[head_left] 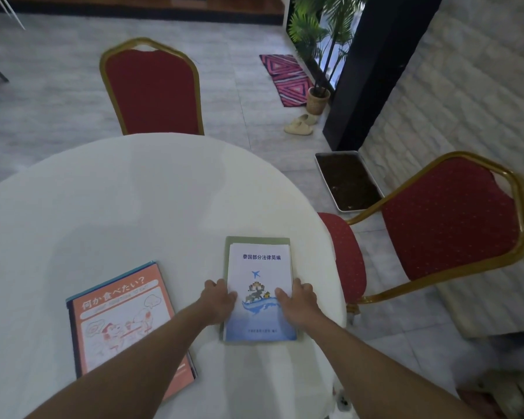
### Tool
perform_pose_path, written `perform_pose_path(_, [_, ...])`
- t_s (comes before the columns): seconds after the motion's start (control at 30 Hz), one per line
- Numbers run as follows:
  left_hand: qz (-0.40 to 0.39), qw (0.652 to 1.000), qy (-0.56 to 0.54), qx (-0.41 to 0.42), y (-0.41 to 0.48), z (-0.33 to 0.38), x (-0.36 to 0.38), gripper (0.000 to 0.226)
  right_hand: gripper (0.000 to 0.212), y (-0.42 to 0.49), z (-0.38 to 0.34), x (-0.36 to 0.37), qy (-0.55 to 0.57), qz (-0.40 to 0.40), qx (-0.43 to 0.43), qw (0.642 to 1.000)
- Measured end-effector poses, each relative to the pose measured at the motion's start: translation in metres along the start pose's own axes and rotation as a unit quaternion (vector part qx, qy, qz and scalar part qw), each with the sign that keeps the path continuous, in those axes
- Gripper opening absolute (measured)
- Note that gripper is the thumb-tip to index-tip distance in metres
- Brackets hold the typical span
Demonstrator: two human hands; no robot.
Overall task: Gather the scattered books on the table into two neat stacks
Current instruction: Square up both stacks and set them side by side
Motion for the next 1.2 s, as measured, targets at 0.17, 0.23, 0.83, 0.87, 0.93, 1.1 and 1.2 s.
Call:
perform_pose_path(0.17, [0.04, 0.999, 0.007, 0.026, -0.012, 0.0, -0.034, 0.047, 0.075, -0.012, -0.037, -0.017, -0.063, 0.084, -0.031, 0.994])
perform_pose_path(0.23, [0.081, 0.996, 0.004, 0.027, -0.022, -0.012, -0.055, 0.05, 0.071, -0.019, -0.063, -0.02, -0.073, 0.114, -0.064, 0.989])
perform_pose_path(0.83, [0.221, 0.944, -0.079, -0.233, -0.128, -0.249, -0.088, 0.059, 0.071, -0.066, -0.188, 0.17, -0.152, -0.107, -0.171, 0.968])
perform_pose_path(0.87, [0.211, 0.942, -0.097, -0.243, -0.129, -0.254, -0.082, 0.059, 0.069, -0.065, -0.185, 0.176, -0.154, -0.105, -0.167, 0.968])
perform_pose_path(0.93, [0.202, 0.941, -0.118, -0.245, -0.129, -0.257, -0.074, 0.056, 0.067, -0.065, -0.181, 0.182, -0.15, -0.096, -0.158, 0.971])
perform_pose_path(1.1, [0.211, 0.926, -0.193, -0.247, -0.125, -0.259, -0.071, 0.048, 0.07, -0.05, -0.175, 0.188, -0.113, -0.09, -0.124, 0.982])
perform_pose_path(1.2, [0.222, 0.9, -0.278, -0.252, -0.117, -0.274, -0.067, 0.047, 0.062, -0.044, -0.176, 0.19, -0.076, -0.092, -0.104, 0.987])
Point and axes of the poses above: each hand's wrist, its own y-axis towards the middle knuckle, its own x-axis out of the palm, z = x × y, the point moved 9 cm from there along y, towards the middle knuckle, and after that the axes turned 1 degree about -z, right-handed, at the moved point
